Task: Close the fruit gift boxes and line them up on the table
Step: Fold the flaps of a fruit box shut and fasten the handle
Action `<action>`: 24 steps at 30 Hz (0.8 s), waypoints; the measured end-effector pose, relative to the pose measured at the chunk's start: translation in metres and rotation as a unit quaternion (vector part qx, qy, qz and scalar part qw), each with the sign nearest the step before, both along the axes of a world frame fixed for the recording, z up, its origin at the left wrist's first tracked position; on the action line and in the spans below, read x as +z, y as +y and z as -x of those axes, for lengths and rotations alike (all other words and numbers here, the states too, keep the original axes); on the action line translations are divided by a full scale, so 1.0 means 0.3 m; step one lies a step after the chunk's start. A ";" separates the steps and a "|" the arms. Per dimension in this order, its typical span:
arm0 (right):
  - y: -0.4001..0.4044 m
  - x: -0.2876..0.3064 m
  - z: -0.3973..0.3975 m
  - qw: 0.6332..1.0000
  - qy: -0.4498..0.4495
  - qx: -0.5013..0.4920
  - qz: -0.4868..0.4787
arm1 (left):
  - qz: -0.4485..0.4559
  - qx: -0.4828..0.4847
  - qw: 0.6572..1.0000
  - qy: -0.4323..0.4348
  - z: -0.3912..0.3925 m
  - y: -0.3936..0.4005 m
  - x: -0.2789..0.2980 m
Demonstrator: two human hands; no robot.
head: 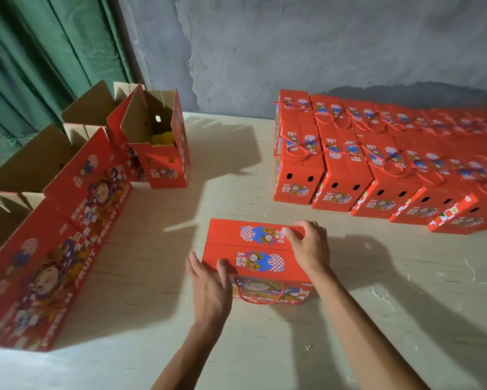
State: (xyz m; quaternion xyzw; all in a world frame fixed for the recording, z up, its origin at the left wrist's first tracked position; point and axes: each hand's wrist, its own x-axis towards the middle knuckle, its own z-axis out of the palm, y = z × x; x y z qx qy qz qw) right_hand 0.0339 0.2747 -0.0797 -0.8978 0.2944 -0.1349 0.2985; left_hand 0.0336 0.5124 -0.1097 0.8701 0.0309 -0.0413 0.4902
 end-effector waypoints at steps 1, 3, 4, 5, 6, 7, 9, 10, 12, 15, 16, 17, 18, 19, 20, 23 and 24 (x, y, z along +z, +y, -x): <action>0.004 -0.001 -0.001 1.000 -0.001 -0.005 0.000 | 0.041 0.022 0.999 0.021 0.010 -0.005 0.000; 0.014 -0.001 -0.002 1.000 0.001 -0.015 0.005 | 0.088 0.066 0.993 0.052 0.026 -0.015 -0.005; 0.017 0.000 -0.002 1.000 0.003 -0.020 0.007 | 0.115 0.083 0.988 0.060 0.033 -0.024 -0.004; 0.018 0.000 0.000 1.000 0.006 -0.024 0.007 | 0.135 0.085 0.985 0.063 0.045 -0.035 -0.001; 0.018 -0.002 0.002 1.000 0.006 -0.026 0.006 | 0.140 0.074 0.986 0.057 0.060 -0.047 -0.001; 0.018 -0.003 0.007 1.000 0.006 -0.027 0.005 | 0.137 0.058 0.988 0.045 0.077 -0.055 -0.001; 0.019 -0.003 0.018 0.999 0.006 -0.034 0.009 | 0.137 0.030 0.990 0.016 0.102 -0.064 0.000; 0.018 -0.002 0.023 0.999 0.007 -0.041 0.014 | 0.139 0.018 0.990 0.011 0.107 -0.064 -0.001; 0.020 0.000 0.036 0.998 0.012 -0.056 0.022 | 0.138 -0.007 0.990 0.033 0.109 -0.070 -0.009; 0.023 0.004 0.069 0.997 0.009 -0.074 0.030 | 0.136 -0.021 0.989 0.053 0.123 -0.087 -0.013; 0.020 0.006 0.080 0.996 0.005 -0.084 0.031 | 0.125 -0.021 0.991 0.037 0.113 -0.087 -0.012; 0.015 0.008 0.092 0.995 0.002 -0.092 0.029 | 0.111 -0.022 0.993 0.019 0.095 -0.083 -0.008; 0.007 0.008 0.107 0.995 0.005 -0.096 0.023 | 0.101 -0.027 0.994 0.011 0.068 -0.079 -0.009; -0.007 0.006 0.125 0.995 0.015 -0.095 0.009 | 0.102 -0.035 0.994 0.017 0.038 -0.076 -0.008; -0.030 -0.002 0.144 0.996 0.028 -0.087 -0.015 | 0.113 -0.043 0.992 0.033 0.011 -0.079 -0.006; -0.093 0.000 0.203 0.991 0.081 -0.052 -0.097 | 0.132 -0.053 0.987 0.072 -0.046 -0.107 -0.007; -0.101 0.006 0.219 0.985 0.096 -0.040 -0.137 | 0.136 -0.055 0.986 0.075 -0.062 -0.117 -0.012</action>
